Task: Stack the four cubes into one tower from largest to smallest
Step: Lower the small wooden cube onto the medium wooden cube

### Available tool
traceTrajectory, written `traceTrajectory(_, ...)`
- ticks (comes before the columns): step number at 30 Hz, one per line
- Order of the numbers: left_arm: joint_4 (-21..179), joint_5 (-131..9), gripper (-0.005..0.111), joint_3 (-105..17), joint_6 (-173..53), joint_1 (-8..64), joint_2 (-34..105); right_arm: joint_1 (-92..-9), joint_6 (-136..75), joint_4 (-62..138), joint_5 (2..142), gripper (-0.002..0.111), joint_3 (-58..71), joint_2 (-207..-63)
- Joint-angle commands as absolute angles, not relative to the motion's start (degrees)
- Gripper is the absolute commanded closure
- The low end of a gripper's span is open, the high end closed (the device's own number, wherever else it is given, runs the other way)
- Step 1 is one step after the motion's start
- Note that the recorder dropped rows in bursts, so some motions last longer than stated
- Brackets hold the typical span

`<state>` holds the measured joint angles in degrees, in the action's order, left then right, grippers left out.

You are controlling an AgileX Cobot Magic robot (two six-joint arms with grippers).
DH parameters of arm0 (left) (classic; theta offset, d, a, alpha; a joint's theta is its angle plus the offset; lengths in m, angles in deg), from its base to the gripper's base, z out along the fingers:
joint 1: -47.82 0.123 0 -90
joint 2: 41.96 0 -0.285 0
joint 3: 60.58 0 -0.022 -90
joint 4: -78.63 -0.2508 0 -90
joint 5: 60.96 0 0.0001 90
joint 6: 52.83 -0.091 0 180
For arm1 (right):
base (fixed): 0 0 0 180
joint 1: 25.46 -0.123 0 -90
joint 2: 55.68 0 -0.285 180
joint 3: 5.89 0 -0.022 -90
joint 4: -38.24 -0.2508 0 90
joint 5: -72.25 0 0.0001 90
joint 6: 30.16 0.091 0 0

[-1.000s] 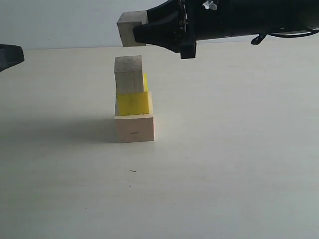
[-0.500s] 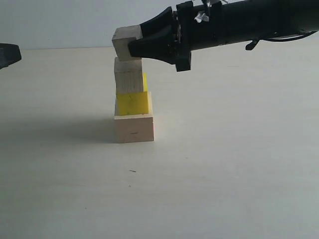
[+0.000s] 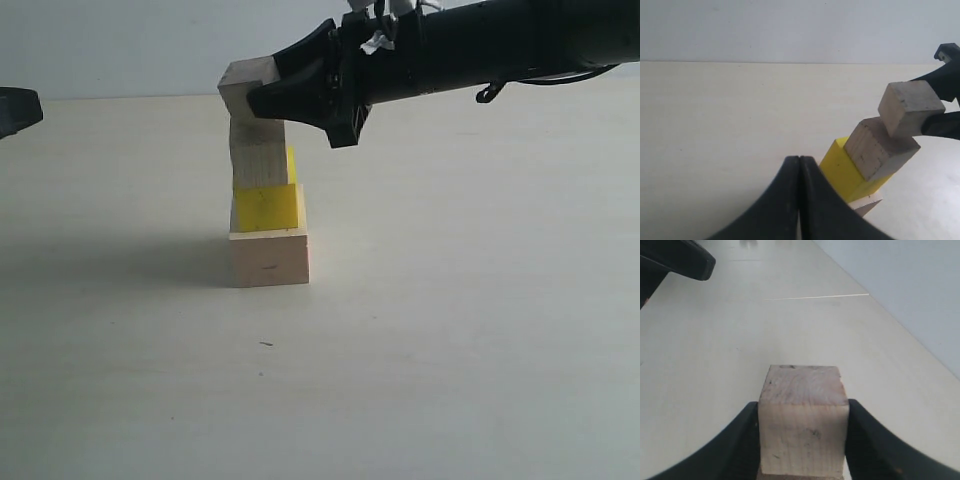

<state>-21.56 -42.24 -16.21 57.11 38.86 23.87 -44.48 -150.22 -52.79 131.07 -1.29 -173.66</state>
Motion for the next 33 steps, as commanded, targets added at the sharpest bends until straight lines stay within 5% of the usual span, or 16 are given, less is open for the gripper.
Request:
traceTrajectory(1,-21.32,-42.29,0.107,-15.88,56.86,38.88,23.45,-44.49,-151.48,-54.89,129.2,0.108,-1.73,-173.54)
traceTrajectory(33,-21.32,-41.78,0.107,-15.88,56.86,38.88,23.45,-44.49,-147.99,-47.03,135.72,0.108,-5.61,-175.63)
